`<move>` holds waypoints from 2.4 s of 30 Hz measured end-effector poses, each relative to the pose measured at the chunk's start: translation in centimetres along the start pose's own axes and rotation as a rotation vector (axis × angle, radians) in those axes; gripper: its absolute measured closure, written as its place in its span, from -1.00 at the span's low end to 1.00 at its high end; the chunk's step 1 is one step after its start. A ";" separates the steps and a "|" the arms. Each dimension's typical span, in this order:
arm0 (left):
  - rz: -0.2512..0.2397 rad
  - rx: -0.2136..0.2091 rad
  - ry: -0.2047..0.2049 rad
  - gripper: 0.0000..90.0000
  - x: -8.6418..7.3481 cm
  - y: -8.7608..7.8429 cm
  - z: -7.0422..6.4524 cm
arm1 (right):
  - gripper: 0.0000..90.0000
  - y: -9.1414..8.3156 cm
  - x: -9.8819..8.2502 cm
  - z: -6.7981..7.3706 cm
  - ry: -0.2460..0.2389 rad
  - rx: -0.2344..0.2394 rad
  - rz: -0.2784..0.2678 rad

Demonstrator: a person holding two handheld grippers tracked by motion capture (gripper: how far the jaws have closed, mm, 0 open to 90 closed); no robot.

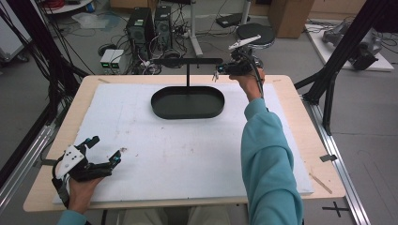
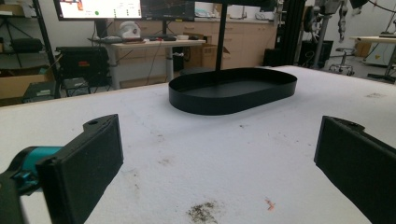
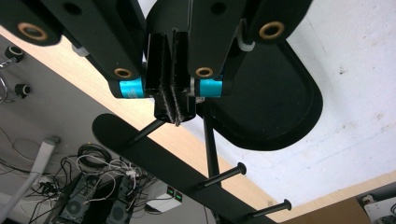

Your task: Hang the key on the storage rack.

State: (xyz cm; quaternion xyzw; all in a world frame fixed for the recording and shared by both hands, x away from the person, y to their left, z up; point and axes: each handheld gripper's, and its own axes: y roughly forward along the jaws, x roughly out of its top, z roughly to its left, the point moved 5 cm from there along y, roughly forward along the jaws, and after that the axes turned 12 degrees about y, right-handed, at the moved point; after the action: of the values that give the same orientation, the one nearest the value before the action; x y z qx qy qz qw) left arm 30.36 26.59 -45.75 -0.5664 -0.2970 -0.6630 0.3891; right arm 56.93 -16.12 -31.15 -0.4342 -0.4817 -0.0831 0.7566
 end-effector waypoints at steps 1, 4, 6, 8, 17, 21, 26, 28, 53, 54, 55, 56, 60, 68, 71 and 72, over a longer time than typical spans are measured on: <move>-0.001 0.000 0.000 -0.96 0.0 0.0 0.0 | 0.97 -0.1 0.0 0.0 0.006 -0.002 0.003; -0.001 0.000 0.000 -0.96 0.0 0.0 0.0 | 0.97 -0.1 0.0 -0.1 -0.004 -0.006 -0.003; -0.001 0.001 0.001 -0.96 0.0 0.0 0.0 | 0.97 0.0 0.0 -0.1 0.001 -0.006 0.000; 0.001 0.000 0.001 -0.96 0.0 0.0 0.0 | 0.97 0.0 0.0 -0.1 -0.001 -0.006 -0.001; 0.001 0.000 -0.001 -0.96 0.0 0.0 0.0 | 0.97 0.1 0.0 -0.1 0.000 -0.008 -0.003; 0.001 0.000 0.001 -0.96 0.0 0.0 0.0 | 0.97 0.1 0.0 -0.3 -0.004 -0.013 -0.008; 0.001 0.000 0.000 -0.96 0.0 0.0 0.0 | 0.97 0.1 0.0 -0.4 -0.003 -0.013 -0.013; 0.003 0.000 0.003 -0.96 0.0 0.0 0.0 | 0.97 0.1 0.1 -0.4 -0.004 -0.013 -0.015; 0.003 0.000 0.002 -0.96 0.0 0.0 0.0 | 0.83 0.3 0.4 -1.1 -0.033 -0.050 -0.081; 0.001 0.000 0.000 -0.96 0.0 0.0 0.0 | 0.81 0.2 0.5 -1.2 -0.037 -0.058 -0.088; 0.002 0.001 -0.001 -0.96 0.0 0.0 0.0 | 0.79 0.1 0.5 -1.3 -0.040 -0.066 -0.088; 0.003 0.001 -0.001 -0.96 0.0 0.0 0.0 | 0.76 0.0 0.5 -1.3 -0.032 -0.069 -0.088; 0.001 0.001 -0.002 -0.96 0.0 0.0 0.0 | 0.55 -0.3 0.5 -1.7 -0.008 -0.093 -0.100; 0.001 -0.002 -0.005 -0.96 0.0 0.0 0.0 | -0.88 -0.6 0.0 -1.4 0.104 -0.134 -0.117; 0.004 0.001 -0.004 -0.96 0.0 0.1 0.0 | -0.99 -1.4 -0.4 -0.9 0.114 -0.058 -0.108; 0.004 -0.003 -0.003 -0.96 0.0 0.1 0.1 | -0.99 -1.8 -0.4 -0.6 0.109 -0.055 -0.109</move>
State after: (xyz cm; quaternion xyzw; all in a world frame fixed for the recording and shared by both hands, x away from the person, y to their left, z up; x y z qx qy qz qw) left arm 30.43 26.61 -45.75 -0.5686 -0.2954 -0.6618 0.3891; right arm 56.15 -17.80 -30.53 -0.4225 -0.4605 -0.1610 0.7639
